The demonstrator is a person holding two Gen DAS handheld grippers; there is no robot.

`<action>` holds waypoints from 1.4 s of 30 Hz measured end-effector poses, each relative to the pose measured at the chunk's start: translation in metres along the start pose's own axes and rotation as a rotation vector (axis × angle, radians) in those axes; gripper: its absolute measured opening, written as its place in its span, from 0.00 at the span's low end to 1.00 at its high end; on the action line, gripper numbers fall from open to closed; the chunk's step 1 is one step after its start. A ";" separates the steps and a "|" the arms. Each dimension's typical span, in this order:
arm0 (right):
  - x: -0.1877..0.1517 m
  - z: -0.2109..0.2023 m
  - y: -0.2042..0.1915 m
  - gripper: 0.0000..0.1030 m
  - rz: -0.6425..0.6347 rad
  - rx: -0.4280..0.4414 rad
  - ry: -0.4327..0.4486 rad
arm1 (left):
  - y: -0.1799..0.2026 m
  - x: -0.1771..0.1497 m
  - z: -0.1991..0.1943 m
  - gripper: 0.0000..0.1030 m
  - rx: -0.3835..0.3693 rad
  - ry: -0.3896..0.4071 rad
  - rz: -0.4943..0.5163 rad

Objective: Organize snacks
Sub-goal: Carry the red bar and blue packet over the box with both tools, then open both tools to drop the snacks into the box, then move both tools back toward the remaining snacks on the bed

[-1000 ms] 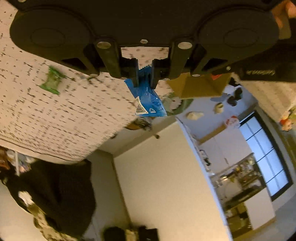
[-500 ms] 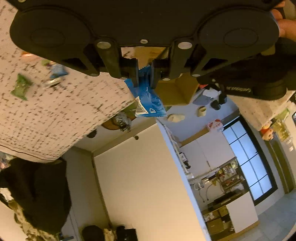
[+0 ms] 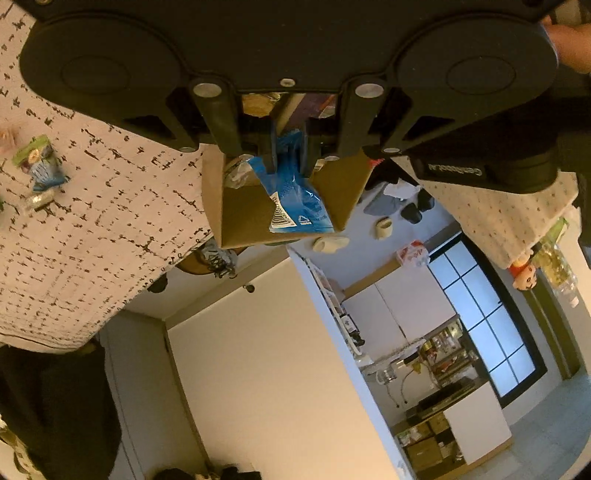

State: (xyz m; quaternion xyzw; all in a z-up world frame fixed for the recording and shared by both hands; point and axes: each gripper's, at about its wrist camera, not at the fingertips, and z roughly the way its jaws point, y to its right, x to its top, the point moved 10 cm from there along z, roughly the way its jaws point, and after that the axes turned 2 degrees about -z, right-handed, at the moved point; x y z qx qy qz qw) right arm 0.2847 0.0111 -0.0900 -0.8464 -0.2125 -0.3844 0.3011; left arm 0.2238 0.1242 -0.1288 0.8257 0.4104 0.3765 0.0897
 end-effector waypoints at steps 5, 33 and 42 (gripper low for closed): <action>0.002 0.000 0.004 0.12 0.020 -0.005 0.005 | -0.010 -0.002 0.014 0.16 0.022 -0.030 -0.002; 0.015 -0.019 0.016 0.73 0.021 -0.113 0.005 | -0.016 0.012 0.003 0.59 0.048 0.028 0.002; 0.033 -0.059 0.053 0.87 0.031 -0.218 0.020 | 0.021 0.006 -0.015 0.68 0.022 0.064 0.048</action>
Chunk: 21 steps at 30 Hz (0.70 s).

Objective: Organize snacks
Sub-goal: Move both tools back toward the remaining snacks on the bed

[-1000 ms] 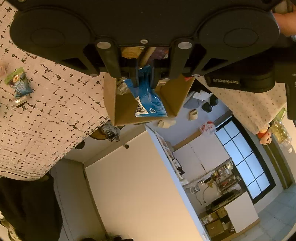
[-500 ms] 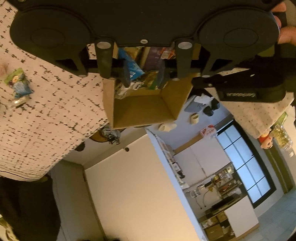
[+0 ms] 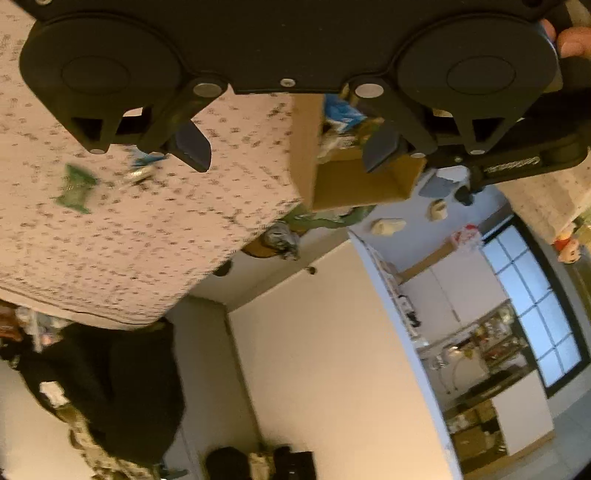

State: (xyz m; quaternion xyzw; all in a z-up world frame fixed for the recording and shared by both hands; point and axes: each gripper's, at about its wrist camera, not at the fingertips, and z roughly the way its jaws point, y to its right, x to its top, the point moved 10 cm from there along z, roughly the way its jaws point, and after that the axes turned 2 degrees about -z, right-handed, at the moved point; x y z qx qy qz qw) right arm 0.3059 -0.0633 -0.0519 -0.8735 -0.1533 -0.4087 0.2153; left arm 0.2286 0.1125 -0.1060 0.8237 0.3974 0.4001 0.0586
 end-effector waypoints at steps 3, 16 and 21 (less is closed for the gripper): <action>0.012 -0.013 0.021 0.90 0.004 -0.042 0.006 | 0.013 -0.003 -0.004 0.70 -0.021 0.000 0.015; 0.041 -0.047 0.107 0.93 0.065 -0.115 0.048 | 0.073 -0.025 -0.003 0.79 -0.116 -0.003 0.088; 0.043 -0.054 0.150 0.92 0.164 -0.177 0.060 | 0.103 -0.038 -0.003 0.79 -0.170 -0.014 0.132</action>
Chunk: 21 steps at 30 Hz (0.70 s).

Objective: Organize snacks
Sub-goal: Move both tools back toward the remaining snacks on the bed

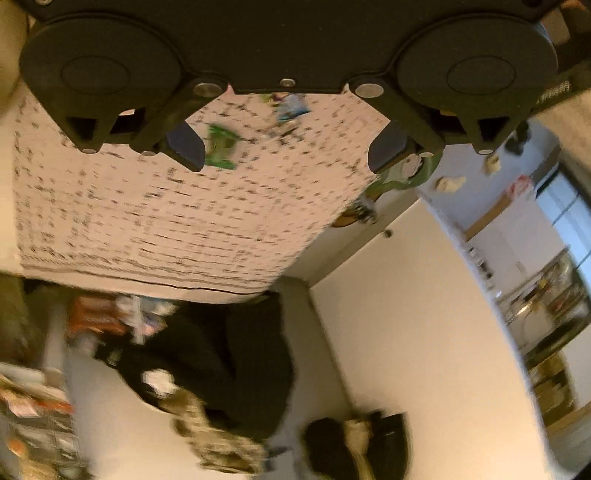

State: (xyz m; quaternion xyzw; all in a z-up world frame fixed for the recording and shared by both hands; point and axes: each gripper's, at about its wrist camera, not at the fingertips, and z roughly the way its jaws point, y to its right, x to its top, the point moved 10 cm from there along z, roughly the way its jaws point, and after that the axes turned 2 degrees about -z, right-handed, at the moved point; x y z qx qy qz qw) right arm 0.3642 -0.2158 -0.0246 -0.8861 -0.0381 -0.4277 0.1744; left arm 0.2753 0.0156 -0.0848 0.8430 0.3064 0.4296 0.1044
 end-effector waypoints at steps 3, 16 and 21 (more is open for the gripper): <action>-0.001 0.001 0.015 0.92 0.036 -0.001 -0.006 | 0.021 -0.007 0.005 0.79 -0.028 -0.001 0.046; -0.027 0.037 0.066 0.85 0.175 -0.039 -0.119 | 0.077 -0.048 0.056 0.78 -0.066 -0.077 0.106; -0.032 0.051 0.072 0.85 0.195 -0.036 -0.135 | 0.082 -0.064 0.082 0.76 -0.046 -0.125 0.100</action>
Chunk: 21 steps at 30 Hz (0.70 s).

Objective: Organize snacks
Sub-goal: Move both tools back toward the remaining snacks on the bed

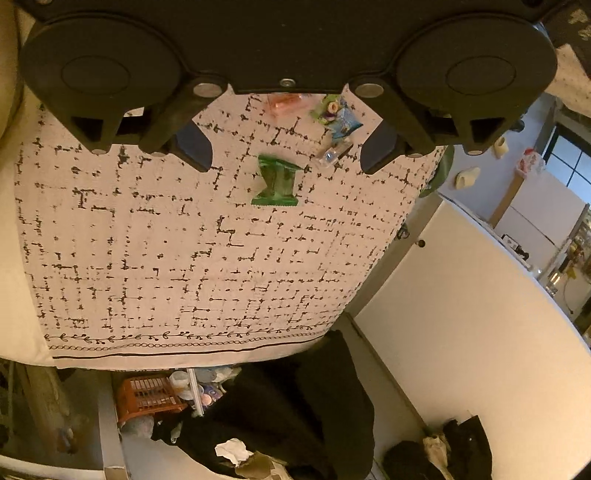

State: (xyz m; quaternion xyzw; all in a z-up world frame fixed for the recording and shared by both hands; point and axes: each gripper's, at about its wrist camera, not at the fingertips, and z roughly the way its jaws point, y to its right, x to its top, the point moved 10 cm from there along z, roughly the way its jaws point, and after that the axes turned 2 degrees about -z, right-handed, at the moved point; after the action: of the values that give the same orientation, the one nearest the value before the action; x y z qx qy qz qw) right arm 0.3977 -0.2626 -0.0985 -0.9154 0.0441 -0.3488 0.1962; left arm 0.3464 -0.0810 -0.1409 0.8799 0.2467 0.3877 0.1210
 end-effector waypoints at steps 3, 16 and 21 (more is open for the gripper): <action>0.002 0.012 0.003 0.84 0.014 0.001 -0.006 | 0.002 -0.006 0.017 0.75 0.014 -0.026 -0.007; 0.001 0.086 0.011 0.76 0.151 0.014 -0.051 | 0.011 -0.030 0.090 0.63 0.040 -0.133 -0.024; -0.018 0.115 0.013 0.76 0.189 0.013 -0.098 | 0.011 -0.041 0.115 0.57 0.045 -0.196 -0.045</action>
State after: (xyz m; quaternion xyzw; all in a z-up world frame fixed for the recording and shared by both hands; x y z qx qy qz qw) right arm 0.4604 -0.2331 -0.1928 -0.9218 0.1183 -0.2837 0.2364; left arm 0.4117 -0.1150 -0.2391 0.9102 0.2622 0.2915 0.1334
